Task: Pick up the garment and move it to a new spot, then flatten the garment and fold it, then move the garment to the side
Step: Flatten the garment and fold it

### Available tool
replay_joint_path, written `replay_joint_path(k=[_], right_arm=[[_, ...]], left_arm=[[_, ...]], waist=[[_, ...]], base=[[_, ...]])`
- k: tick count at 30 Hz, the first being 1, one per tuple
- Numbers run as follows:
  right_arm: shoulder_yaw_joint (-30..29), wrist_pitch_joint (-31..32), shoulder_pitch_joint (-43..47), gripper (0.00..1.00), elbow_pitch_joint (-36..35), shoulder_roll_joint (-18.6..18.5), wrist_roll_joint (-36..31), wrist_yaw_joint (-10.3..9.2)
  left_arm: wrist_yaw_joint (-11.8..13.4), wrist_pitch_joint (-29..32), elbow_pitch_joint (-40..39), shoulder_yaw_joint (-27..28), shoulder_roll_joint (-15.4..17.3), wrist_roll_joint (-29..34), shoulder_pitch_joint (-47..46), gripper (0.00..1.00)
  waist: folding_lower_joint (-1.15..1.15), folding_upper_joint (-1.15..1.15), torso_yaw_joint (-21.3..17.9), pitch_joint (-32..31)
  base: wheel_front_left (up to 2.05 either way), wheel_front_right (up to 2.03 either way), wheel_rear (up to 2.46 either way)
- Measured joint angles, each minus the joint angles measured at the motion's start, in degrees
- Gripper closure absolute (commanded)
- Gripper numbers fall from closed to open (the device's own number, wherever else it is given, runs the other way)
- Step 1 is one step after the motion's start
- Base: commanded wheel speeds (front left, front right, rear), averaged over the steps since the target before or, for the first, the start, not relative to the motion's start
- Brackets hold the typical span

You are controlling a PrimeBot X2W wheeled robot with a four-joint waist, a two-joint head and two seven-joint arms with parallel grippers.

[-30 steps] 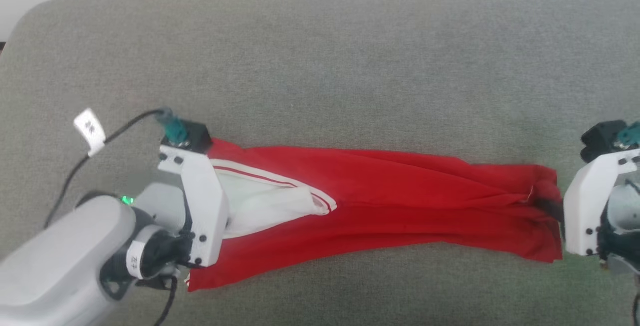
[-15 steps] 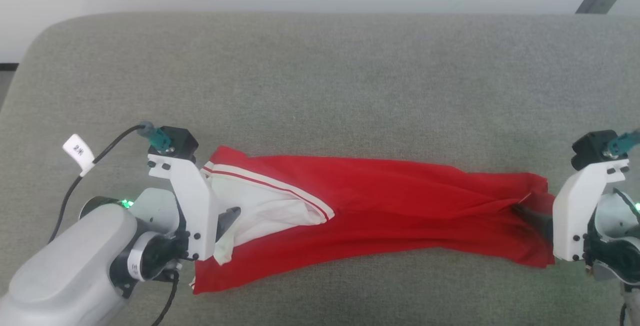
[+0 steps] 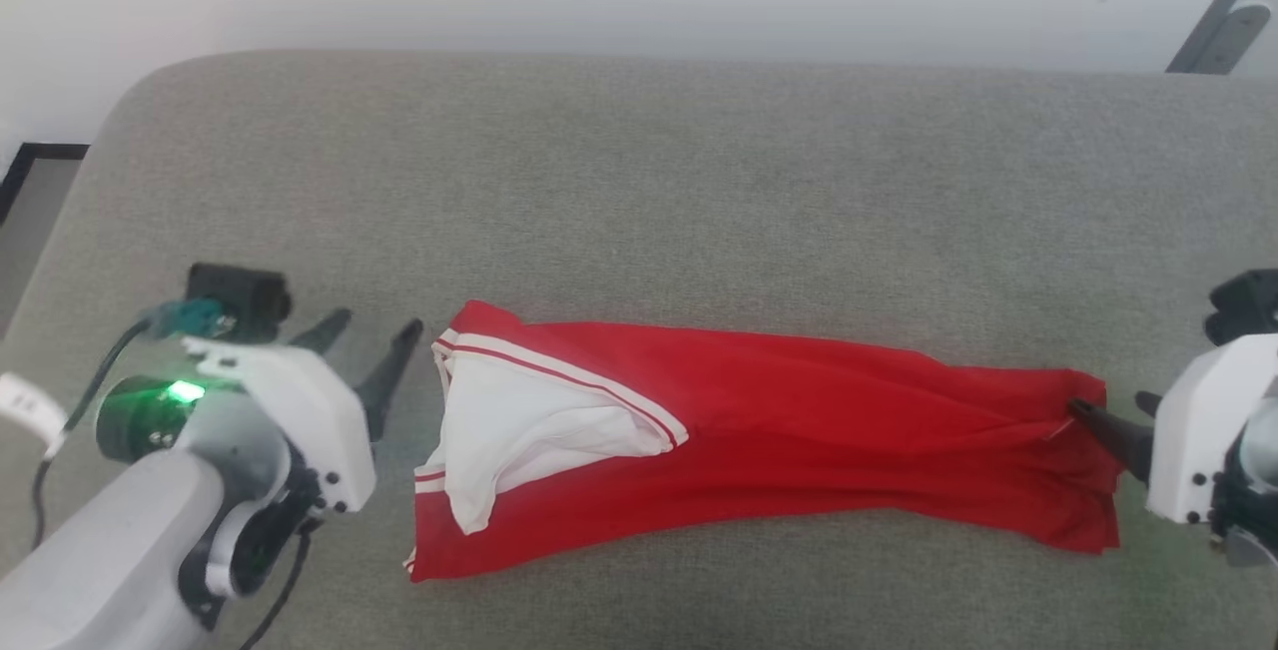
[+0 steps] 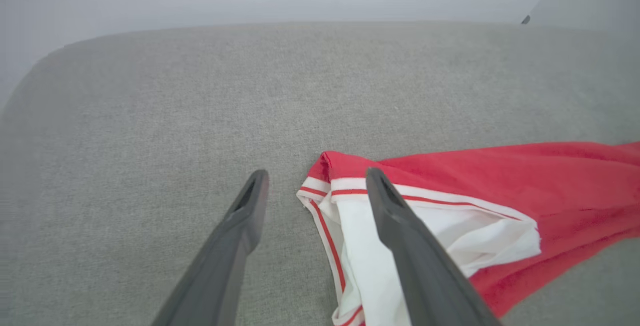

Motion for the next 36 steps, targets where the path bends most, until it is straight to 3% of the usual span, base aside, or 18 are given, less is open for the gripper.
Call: replay_joint_path(k=[13, 18, 22, 28, 29, 30, 36], right_arm=[[-6.1, 2.3, 1.2, 0.00, 5.1, 0.5, -1.0, 0.00], [-6.6, 2.7, 1.0, 0.00, 8.3, 0.8, -0.9, 0.00], [-6.4, 3.0, -0.1, 0.00, 11.1, 1.4, -0.3, 0.00], [-4.9, 3.0, -2.3, 0.00, 14.9, 1.2, 0.6, -0.02], [-4.3, 3.0, -2.6, 0.55, 15.1, 1.0, 0.9, -0.04], [-4.0, 3.0, -2.8, 1.00, 15.5, 0.8, 1.4, -0.12], [-2.1, 2.7, -3.8, 1.00, 16.8, 0.4, 4.0, -0.01]], left_arm=[[-2.4, -23.8, 5.5, 8.1, -0.6, 0.3, 10.4, 0.00], [-3.4, -25.8, 7.4, 12.4, -2.4, 1.6, 13.5, 0.00], [-4.5, -25.9, 6.6, 19.9, -5.8, 7.4, 15.8, 0.00], [-9.4, -26.0, 6.2, 29.7, -12.4, 15.8, 20.8, 0.00], [-10.2, -26.0, 6.2, 31.5, -13.6, 17.2, 21.3, 0.00], [-11.0, -26.0, 6.3, 33.1, -14.6, 18.6, 21.7, 0.00], [-16.1, -26.0, 7.9, 41.4, -20.7, 24.9, 24.1, 0.00]], waist=[[0.00, 0.00, 2.8, 0.5], [0.00, 0.00, 4.2, 1.0], [0.00, 0.00, 5.3, 1.5], [0.00, 0.00, 6.7, 2.4], [0.00, 0.00, 6.9, 2.5], [0.00, 0.00, 7.1, 2.5], [0.00, 0.00, 7.8, 2.7]], base=[[0.00, 0.00, 0.00], [0.00, 0.00, 0.00], [0.00, 0.00, 0.00], [0.00, 0.00, 0.00], [0.00, 0.00, 0.00], [0.00, 0.00, 0.00], [0.00, 0.00, 0.00]])
